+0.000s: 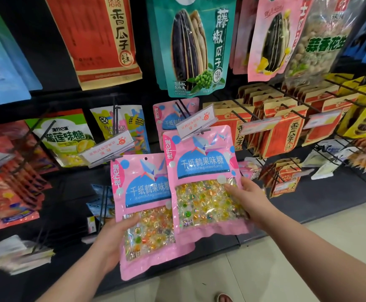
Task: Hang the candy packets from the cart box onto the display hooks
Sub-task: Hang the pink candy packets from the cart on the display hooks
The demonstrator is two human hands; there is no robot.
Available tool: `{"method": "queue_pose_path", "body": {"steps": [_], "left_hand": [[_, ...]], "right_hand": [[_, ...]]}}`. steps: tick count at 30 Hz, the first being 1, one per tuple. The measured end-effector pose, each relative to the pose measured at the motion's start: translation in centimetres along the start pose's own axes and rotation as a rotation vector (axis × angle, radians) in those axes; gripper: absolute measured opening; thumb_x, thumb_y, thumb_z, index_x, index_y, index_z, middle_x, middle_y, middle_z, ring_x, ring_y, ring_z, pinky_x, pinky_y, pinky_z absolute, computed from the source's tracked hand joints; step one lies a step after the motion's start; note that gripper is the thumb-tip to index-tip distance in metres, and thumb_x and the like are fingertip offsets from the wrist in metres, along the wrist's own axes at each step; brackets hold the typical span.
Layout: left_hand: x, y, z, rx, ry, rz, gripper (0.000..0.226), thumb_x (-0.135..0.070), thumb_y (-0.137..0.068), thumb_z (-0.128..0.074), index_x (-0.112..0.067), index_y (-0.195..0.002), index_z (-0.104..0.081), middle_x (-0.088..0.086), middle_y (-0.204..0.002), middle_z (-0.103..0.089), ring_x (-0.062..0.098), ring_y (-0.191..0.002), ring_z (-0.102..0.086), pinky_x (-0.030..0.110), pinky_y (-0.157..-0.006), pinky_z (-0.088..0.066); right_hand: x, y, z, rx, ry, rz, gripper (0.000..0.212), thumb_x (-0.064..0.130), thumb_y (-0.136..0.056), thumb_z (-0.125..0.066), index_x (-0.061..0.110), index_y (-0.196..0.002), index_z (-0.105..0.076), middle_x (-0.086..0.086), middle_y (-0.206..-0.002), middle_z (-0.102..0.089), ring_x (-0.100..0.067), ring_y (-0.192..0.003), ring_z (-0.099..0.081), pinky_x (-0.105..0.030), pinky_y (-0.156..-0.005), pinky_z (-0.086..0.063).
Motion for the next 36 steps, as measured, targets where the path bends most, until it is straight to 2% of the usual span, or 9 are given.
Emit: {"method": "queue_pose_path", "body": {"steps": [7,10,14,17,20,23,27,30,36], "left_hand": [[0.2,0.1,0.3,-0.016,0.006,0.018,0.027,-0.010,-0.083,-0.067,-0.008,-0.110,-0.065,0.018,-0.103,-0.074,0.038,-0.102,-0.067,0.056,-0.098,-0.047],[0.2,0.2,0.4,-0.017,0.005,0.011,0.042,-0.017,-0.071,-0.073,-0.008,-0.112,-0.066,0.017,-0.106,-0.073,0.038,-0.106,-0.066,0.057,-0.101,-0.044],[0.5,0.3,0.5,-0.017,0.021,0.029,0.024,-0.008,-0.085,-0.065,-0.007,-0.109,-0.065,0.019,-0.101,-0.074,0.037,-0.098,-0.069,0.052,-0.092,-0.051],[0.6,0.5,0.7,-0.025,0.018,0.032,0.022,-0.007,-0.086,-0.064,-0.007,-0.108,-0.066,0.017,-0.097,-0.075,0.036,-0.095,-0.070,0.049,-0.088,-0.052],[0.7,0.8,0.9,-0.029,0.010,0.041,0.022,-0.008,-0.086,-0.064,-0.007,-0.108,-0.065,0.016,-0.094,-0.076,0.035,-0.092,-0.070,0.049,-0.088,-0.052],[0.6,1.2,0.9,-0.022,0.002,0.043,0.033,-0.013,-0.077,-0.068,-0.006,-0.109,-0.065,0.017,-0.098,-0.075,0.037,-0.097,-0.069,0.055,-0.095,-0.049],[0.3,1.6,0.6,-0.002,0.004,0.027,0.047,-0.018,-0.064,-0.072,-0.007,-0.109,-0.065,0.017,-0.103,-0.074,0.038,-0.103,-0.067,0.057,-0.101,-0.045],[0.2,1.6,0.6,-0.002,-0.001,0.018,0.048,-0.019,-0.062,-0.073,-0.008,-0.109,-0.066,0.017,-0.106,-0.073,0.038,-0.107,-0.065,0.058,-0.103,-0.043],[0.1,1.7,0.6,-0.006,-0.005,0.027,0.041,-0.017,-0.066,-0.071,-0.008,-0.106,-0.065,0.018,-0.106,-0.072,0.038,-0.104,-0.066,0.057,-0.099,-0.045]], "right_hand": [[-0.3,-0.8,-0.3,0.013,-0.026,-0.043,0.010,0.018,-0.090,-0.062,0.019,-0.100,-0.058,-0.009,-0.102,-0.071,-0.031,-0.095,-0.070,-0.051,-0.087,-0.055],[-0.9,-0.5,0.0,-0.018,-0.064,-0.053,0.014,0.017,-0.089,-0.065,0.016,-0.102,-0.060,-0.009,-0.099,-0.074,-0.031,-0.091,-0.071,-0.053,-0.086,-0.055],[-1.1,0.1,0.2,-0.017,-0.105,-0.074,0.020,0.017,-0.089,-0.063,0.012,-0.108,-0.059,-0.011,-0.100,-0.073,-0.032,-0.091,-0.071,-0.051,-0.084,-0.056],[-1.1,0.5,0.1,-0.007,-0.136,-0.072,0.019,0.015,-0.091,-0.061,0.012,-0.109,-0.060,-0.011,-0.097,-0.074,-0.030,-0.086,-0.071,-0.050,-0.082,-0.057],[-0.6,1.0,0.1,0.003,-0.175,-0.078,0.015,0.014,-0.090,-0.061,0.011,-0.105,-0.061,-0.008,-0.087,-0.075,-0.026,-0.076,-0.073,-0.044,-0.071,-0.060],[0.3,1.2,0.0,0.003,-0.185,-0.089,0.010,0.012,-0.092,-0.060,0.010,-0.101,-0.061,-0.008,-0.081,-0.075,-0.025,-0.069,-0.073,-0.039,-0.062,-0.061],[0.6,1.1,0.0,-0.025,-0.113,-0.114,0.011,0.015,-0.090,-0.063,0.010,-0.099,-0.061,-0.011,-0.088,-0.074,-0.032,-0.083,-0.069,-0.051,-0.085,-0.054],[0.5,1.4,-0.4,-0.024,-0.083,-0.136,0.016,0.019,-0.088,-0.066,0.011,-0.100,-0.062,-0.017,-0.104,-0.071,-0.039,-0.101,-0.065,-0.058,-0.095,-0.049],[1.0,1.5,-0.2,-0.008,-0.088,-0.135,0.016,0.018,-0.090,-0.063,0.009,-0.102,-0.061,-0.011,-0.091,-0.074,-0.029,-0.079,-0.071,-0.044,-0.076,-0.058]]}}
Point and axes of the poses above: each hand's wrist, its own y-axis away from the middle knuckle, its own z-axis out of the back of the hand, x = y × z, the point moved 3 cm from there along -y, towards the middle knuckle
